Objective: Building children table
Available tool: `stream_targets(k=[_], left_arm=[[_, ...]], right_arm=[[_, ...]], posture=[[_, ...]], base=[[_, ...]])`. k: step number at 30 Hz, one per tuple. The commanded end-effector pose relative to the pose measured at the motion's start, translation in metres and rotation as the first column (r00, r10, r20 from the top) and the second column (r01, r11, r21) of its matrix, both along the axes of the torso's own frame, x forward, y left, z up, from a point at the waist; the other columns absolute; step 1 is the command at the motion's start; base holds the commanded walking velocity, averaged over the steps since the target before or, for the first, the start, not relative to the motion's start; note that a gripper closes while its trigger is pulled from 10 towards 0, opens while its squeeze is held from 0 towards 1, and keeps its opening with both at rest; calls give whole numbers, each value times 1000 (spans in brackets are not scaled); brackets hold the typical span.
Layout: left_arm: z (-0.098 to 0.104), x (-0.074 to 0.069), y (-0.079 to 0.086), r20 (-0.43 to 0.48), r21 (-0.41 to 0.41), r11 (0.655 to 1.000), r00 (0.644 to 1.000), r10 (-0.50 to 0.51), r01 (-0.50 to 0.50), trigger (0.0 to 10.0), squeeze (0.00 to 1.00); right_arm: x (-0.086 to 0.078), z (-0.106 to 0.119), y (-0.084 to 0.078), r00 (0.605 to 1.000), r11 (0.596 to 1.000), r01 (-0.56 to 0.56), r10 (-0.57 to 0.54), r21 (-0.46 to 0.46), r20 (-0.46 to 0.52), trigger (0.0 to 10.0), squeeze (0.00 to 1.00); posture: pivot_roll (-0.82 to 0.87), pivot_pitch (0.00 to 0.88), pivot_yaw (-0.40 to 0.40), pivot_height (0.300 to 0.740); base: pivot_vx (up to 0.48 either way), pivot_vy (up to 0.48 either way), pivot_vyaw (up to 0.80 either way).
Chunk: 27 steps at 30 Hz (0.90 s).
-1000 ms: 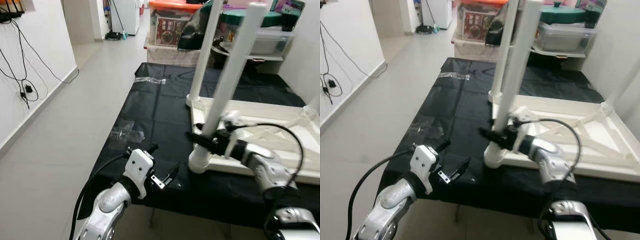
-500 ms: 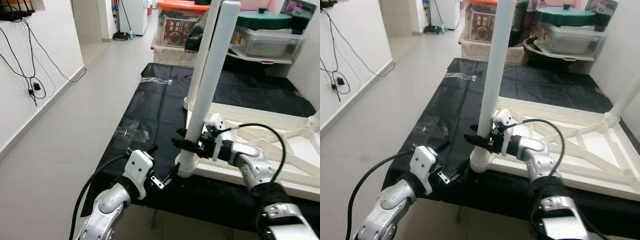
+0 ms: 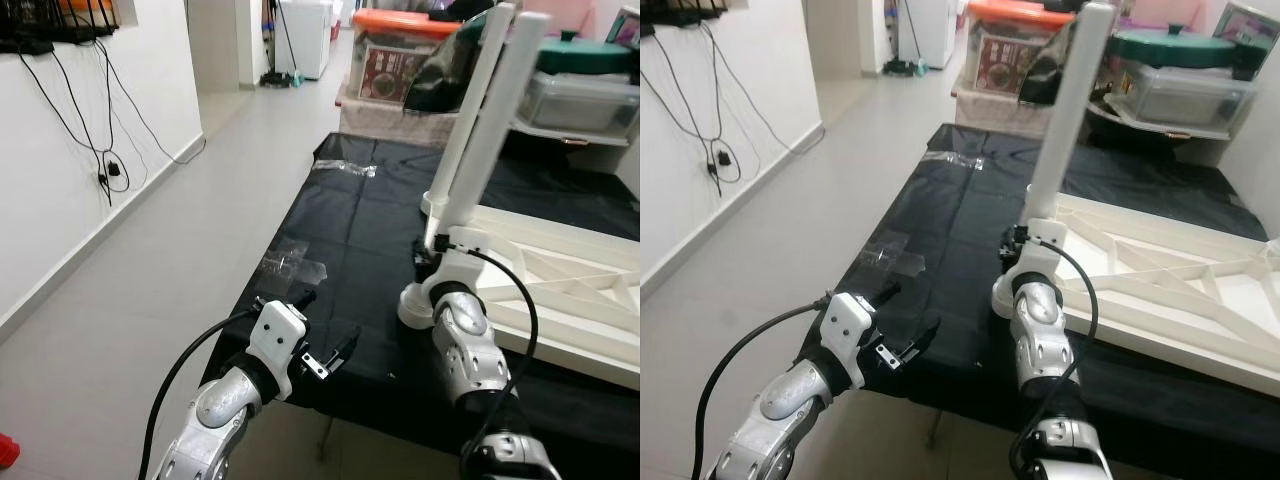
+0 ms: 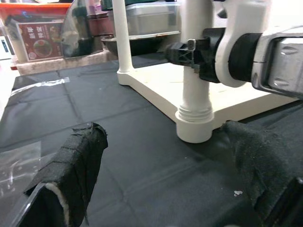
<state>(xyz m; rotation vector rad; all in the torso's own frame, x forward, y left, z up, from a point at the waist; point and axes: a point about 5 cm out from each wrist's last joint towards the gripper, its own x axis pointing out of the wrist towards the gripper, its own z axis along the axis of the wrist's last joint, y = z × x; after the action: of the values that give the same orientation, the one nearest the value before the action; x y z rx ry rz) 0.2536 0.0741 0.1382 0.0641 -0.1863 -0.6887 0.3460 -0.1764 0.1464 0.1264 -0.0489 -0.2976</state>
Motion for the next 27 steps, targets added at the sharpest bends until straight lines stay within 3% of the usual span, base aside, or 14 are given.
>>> stream_targets(k=[1,4,5,7,8,11,12,14,16,19,21,23,26,27], left_arm=[[-4,-1,-3,-9,13,1000,1000,-15,15,10000,0],[-4,-1,-3,-8,13,1000,1000,-15,15,10000,0],[-4,-1,-2,-8,13,1000,1000,-15,15,10000,0],[-4,-1,-2,-8,13,1000,1000,-14,14,10000,0],[-4,-1,-2,-8,13,1000,1000,-14,14,10000,0],[-3,-1,-2,-8,13,1000,1000,-14,14,10000,0],[-3,-1,-2,-8,13,1000,1000,-14,14,10000,0],[-3,-1,-2,-8,13,1000,1000,-14,14,10000,0],[-3,0,-2,-5,14,1000,1000,-12,13,10000,0],[-2,0,-2,-2,14,1000,1000,-11,11,10000,0],[-2,0,-2,1,14,1000,1000,-9,9,10000,0],[-2,0,-2,1,14,1000,1000,-9,9,10000,0],[-2,0,-3,3,13,1000,1000,-9,9,10000,0],[-2,0,-3,3,13,1000,1000,-9,9,10000,0]], right_arm=[[-6,-4,-9,995,994,99,-99,48,-4,10000,0],[-7,-2,-4,992,991,123,-123,47,8,10000,0],[-8,-4,-5,989,988,145,-145,52,4,10000,259],[-9,-5,-7,987,985,160,-160,56,2,10000,259],[-3,-4,0,997,991,54,-59,125,41,10000,1000],[4,-1,8,988,980,-126,111,155,105,10000,1000],[8,1,5,961,957,-265,252,122,111,10000,0],[8,1,5,961,957,-265,252,122,111,10000,0],[12,4,-7,896,895,-441,437,61,73,10000,0],[12,7,-13,863,862,-505,503,48,52,10000,0],[6,14,-15,680,680,-733,733,10,-2,10000,0],[6,14,-15,680,680,-733,733,10,-2,10000,0],[-4,17,-8,405,406,-914,913,-1,-55,10000,0],[-4,17,-8,405,406,-914,913,-1,-55,10000,0]], posture=[[122,0,-92,740],[119,0,-89,740],[119,0,-89,740],[119,0,-89,740],[119,0,-89,740],[121,0,-88,740],[117,0,-85,740],[117,0,-85,740],[117,0,-85,740],[112,0,-83,740],[117,0,-87,740],[117,0,-87,740],[129,0,-101,740],[129,0,-101,740]], base=[[0,0,0],[0,0,0],[0,0,0],[0,0,0],[0,0,0],[0,0,0],[0,0,0],[0,0,0],[0,0,0],[0,0,0],[0,0,0],[0,0,0],[0,0,0],[0,0,0]])
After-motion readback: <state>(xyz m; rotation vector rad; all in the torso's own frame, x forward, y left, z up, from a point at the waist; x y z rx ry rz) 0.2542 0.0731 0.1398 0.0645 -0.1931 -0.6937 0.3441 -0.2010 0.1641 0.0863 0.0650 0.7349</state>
